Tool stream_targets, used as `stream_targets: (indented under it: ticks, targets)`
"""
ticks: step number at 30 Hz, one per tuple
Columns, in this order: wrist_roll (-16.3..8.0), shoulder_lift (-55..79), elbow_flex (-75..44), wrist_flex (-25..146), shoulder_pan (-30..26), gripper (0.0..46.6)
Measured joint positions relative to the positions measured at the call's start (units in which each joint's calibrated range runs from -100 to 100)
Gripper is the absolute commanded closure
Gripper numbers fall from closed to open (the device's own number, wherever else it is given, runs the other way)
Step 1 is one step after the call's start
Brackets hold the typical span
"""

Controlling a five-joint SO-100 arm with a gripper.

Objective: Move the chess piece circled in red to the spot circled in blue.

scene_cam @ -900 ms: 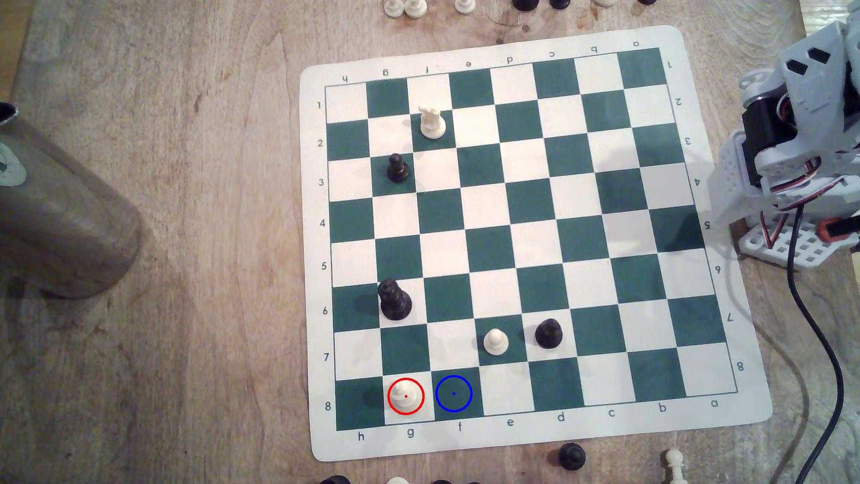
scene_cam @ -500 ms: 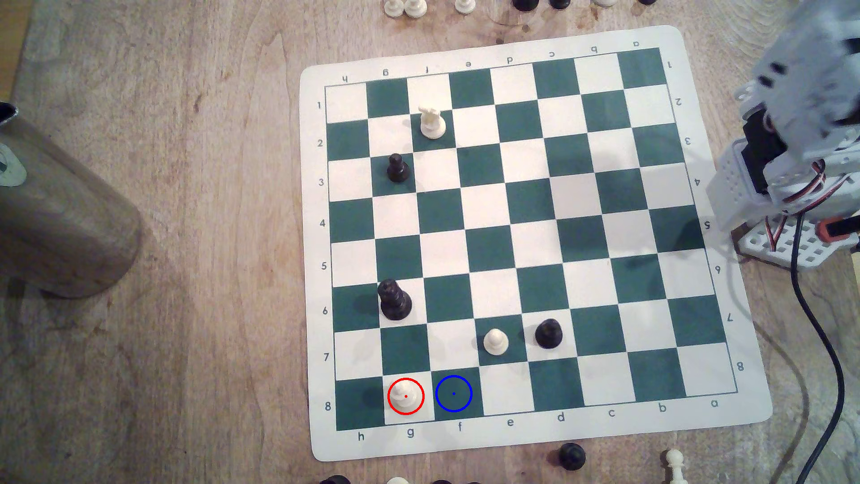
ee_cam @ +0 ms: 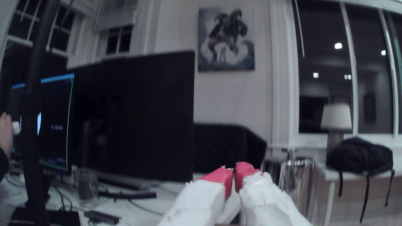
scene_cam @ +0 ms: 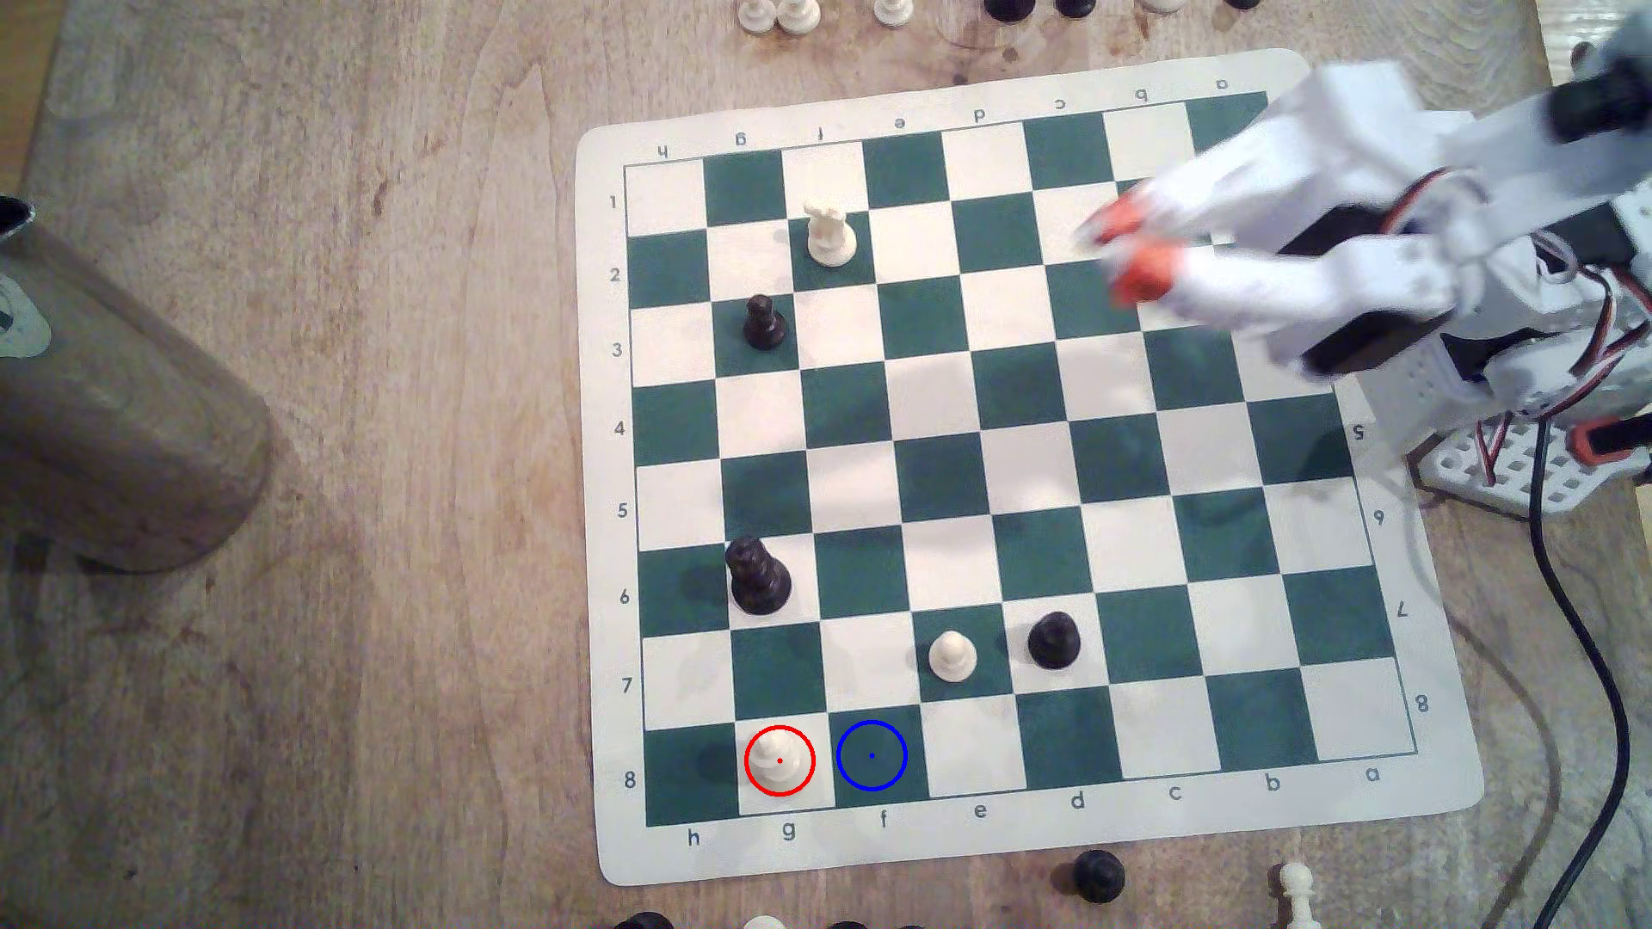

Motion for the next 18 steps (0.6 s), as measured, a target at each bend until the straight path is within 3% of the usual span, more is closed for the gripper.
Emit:
stream_targets:
  ticks: [4,5,9,10,18]
  targets:
    - [0.0,5.53,-2.44,9.72,-1.18,45.4]
    - [0.0,7.29,-3.43,11.95,-1.33,40.1]
    - [-1.47,16.76,-10.48,22.87,-2.65,35.1]
    - [-2.74,22.87,-14.73,24.54,-3.24,34.9]
    - [-5.67,49.77,-28.83,24.14,-5.16,33.6]
